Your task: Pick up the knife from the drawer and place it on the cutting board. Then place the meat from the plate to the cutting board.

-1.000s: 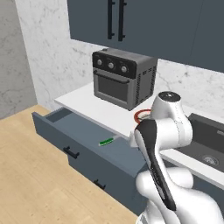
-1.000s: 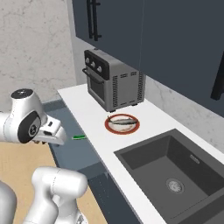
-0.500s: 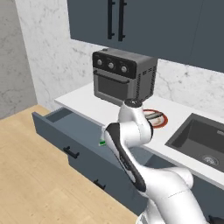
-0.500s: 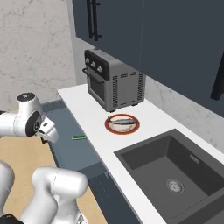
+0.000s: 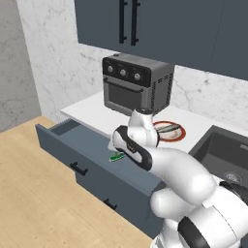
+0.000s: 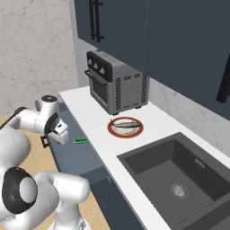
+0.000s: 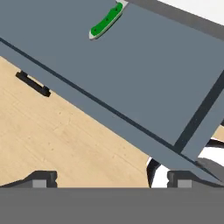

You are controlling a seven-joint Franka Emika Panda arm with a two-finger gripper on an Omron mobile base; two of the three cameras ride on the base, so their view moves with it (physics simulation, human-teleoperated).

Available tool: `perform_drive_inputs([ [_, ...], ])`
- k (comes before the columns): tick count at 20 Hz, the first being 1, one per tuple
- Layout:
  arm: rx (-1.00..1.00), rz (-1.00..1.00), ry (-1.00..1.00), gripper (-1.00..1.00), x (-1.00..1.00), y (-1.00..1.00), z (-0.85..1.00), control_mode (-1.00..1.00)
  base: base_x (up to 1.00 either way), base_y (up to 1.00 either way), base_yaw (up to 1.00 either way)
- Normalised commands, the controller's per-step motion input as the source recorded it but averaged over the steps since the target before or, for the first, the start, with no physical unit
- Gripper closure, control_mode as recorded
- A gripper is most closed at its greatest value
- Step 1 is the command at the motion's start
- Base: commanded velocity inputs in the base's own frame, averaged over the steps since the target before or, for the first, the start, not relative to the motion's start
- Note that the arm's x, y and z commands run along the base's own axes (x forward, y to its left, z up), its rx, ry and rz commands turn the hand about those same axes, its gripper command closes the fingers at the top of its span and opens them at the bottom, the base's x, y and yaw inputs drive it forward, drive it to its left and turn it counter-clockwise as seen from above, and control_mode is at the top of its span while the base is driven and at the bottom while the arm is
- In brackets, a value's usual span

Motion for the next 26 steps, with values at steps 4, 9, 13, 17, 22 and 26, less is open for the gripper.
perform_drive_inputs([
  [4,-0.08,0.00,0.02,-1.00,0.45,0.30,-0.41,-1.00,0.00,0.00,0.00],
  [9,-0.04,0.00,0.01,-1.00,0.51,0.13,-0.43,-1.00,0.00,0.00,0.00],
  [13,0.00,0.00,0.00,-1.00,0.44,0.00,-0.43,-1.00,0.00,0.00,0.00],
  [17,0.00,0.00,0.00,-1.00,0.44,0.02,-0.48,-1.00,0.00,0.00,0.00],
  [22,-0.01,0.00,0.12,-1.00,0.14,0.29,-0.60,-1.00,0.00,0.00,0.00],
  [26,0.00,0.00,0.22,-1.00,-0.06,0.44,-0.61,-1.00,0.00,0.00,0.00],
])
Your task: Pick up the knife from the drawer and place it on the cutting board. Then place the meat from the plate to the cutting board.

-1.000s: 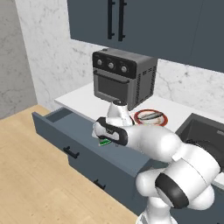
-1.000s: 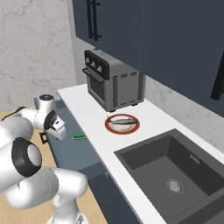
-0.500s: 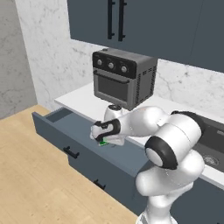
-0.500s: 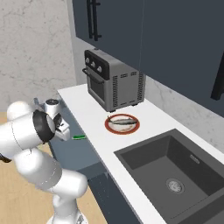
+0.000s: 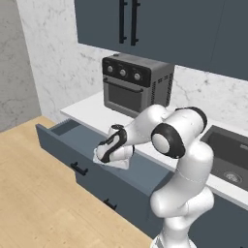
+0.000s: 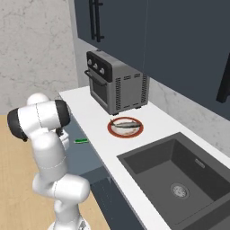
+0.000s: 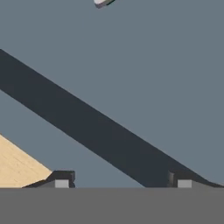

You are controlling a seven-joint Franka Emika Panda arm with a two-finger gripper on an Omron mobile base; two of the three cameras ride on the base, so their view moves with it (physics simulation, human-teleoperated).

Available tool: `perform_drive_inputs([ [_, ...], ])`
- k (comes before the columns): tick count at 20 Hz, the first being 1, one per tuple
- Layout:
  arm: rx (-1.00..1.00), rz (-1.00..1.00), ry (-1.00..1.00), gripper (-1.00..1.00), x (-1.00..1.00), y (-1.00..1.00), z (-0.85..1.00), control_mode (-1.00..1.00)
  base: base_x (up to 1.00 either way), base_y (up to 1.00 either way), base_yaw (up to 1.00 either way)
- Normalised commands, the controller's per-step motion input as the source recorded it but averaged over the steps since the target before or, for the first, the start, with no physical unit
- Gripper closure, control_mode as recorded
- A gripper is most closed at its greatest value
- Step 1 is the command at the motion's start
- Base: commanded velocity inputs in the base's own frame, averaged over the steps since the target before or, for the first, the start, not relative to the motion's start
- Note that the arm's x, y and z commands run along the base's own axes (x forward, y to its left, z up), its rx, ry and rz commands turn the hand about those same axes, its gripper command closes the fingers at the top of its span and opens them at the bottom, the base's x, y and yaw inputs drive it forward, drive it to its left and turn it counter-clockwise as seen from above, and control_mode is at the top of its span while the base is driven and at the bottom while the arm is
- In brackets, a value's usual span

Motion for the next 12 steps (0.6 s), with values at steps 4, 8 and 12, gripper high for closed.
perform_drive_inputs([
  [4,0.00,0.00,0.26,-1.00,-0.63,0.72,-0.29,-1.00,0.00,0.00,0.00],
  [8,0.00,0.00,0.27,-1.00,-0.94,0.97,-0.24,-1.00,0.00,0.00,0.00],
  [12,0.00,0.00,0.24,-1.00,-1.00,1.00,-0.32,-1.00,0.00,0.00,0.00],
])
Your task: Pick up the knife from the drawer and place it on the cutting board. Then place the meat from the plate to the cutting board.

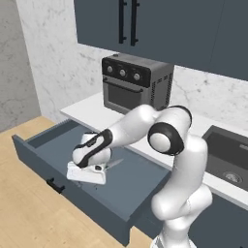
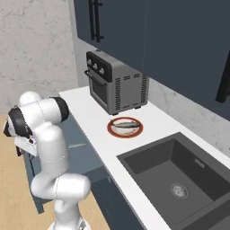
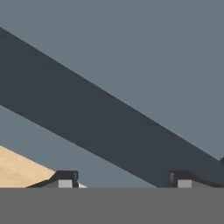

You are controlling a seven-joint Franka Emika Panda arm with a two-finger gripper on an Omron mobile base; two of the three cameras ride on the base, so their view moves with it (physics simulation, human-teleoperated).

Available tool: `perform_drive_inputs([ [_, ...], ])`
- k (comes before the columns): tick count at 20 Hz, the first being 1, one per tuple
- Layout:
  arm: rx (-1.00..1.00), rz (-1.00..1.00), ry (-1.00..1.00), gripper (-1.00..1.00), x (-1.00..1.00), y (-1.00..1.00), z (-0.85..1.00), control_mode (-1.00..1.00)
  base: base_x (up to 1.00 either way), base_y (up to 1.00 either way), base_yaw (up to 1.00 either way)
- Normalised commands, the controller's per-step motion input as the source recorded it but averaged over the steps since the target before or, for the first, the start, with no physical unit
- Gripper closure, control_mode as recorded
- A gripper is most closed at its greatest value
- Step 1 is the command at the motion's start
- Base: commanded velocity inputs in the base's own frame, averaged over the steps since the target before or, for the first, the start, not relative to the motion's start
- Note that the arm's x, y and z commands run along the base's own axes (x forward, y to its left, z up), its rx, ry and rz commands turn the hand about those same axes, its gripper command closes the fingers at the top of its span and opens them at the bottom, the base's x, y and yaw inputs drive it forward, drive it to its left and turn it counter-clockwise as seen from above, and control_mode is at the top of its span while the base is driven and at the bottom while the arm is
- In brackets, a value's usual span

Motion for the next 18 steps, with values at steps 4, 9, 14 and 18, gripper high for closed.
perform_drive_inputs([
  [4,-0.02,-0.01,0.02,-1.00,-0.96,0.89,-0.02,-1.00,0.00,0.00,0.00],
  [9,-0.02,-0.16,-0.33,-1.00,-0.37,-0.02,0.61,-1.00,0.00,0.00,0.00],
  [14,-0.01,-0.24,-0.37,-1.00,0.00,-0.50,0.48,-1.00,0.00,0.00,0.00],
  [18,0.00,-0.27,-0.20,-1.00,0.04,-0.62,0.14,-1.00,0.00,0.00,0.00],
])
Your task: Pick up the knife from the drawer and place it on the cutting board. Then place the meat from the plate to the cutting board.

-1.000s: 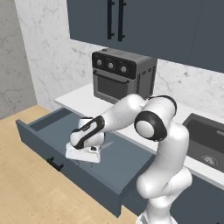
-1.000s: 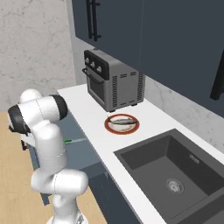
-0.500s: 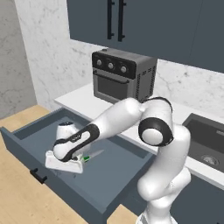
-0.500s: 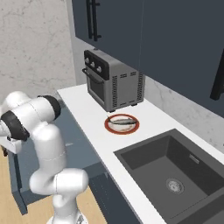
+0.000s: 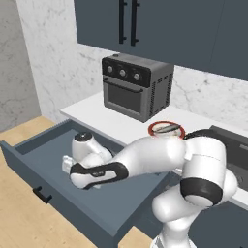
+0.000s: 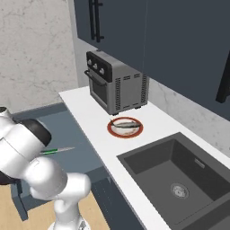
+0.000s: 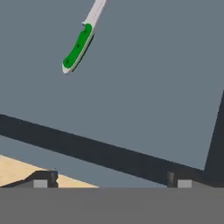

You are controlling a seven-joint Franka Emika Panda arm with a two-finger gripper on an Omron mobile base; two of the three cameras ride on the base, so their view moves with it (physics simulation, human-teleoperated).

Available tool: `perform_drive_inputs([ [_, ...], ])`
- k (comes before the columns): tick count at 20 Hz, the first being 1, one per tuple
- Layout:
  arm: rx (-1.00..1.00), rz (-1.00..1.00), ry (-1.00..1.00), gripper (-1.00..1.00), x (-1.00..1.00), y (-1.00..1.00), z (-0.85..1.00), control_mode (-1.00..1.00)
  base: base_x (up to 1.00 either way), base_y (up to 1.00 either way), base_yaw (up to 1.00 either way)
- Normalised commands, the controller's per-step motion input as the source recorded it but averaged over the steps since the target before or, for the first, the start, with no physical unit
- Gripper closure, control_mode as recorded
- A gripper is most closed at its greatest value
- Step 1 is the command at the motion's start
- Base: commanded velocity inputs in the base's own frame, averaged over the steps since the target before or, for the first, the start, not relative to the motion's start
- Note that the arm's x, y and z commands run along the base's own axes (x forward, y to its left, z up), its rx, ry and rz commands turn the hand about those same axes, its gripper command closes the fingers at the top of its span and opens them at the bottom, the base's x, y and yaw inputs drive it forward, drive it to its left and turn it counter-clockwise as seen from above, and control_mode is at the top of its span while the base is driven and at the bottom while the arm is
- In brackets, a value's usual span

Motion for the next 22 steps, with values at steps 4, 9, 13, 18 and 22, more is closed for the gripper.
perform_drive_inputs([
  [4,0.00,-0.30,-0.04,-1.00,0.35,-0.46,0.01,-1.00,0.00,0.00,0.00],
  [9,0.00,-0.13,0.03,-1.00,0.57,-0.21,0.05,-1.00,0.00,0.00,0.00],
  [13,0.00,0.01,0.13,-1.00,0.62,0.00,0.00,-1.00,0.00,0.00,0.00],
  [18,-0.03,0.03,0.05,-1.00,0.42,-0.02,-0.05,-1.00,0.00,0.00,0.00],
  [22,-0.10,0.01,0.00,-1.00,0.29,0.00,-0.31,-1.00,0.00,0.00,0.00],
])
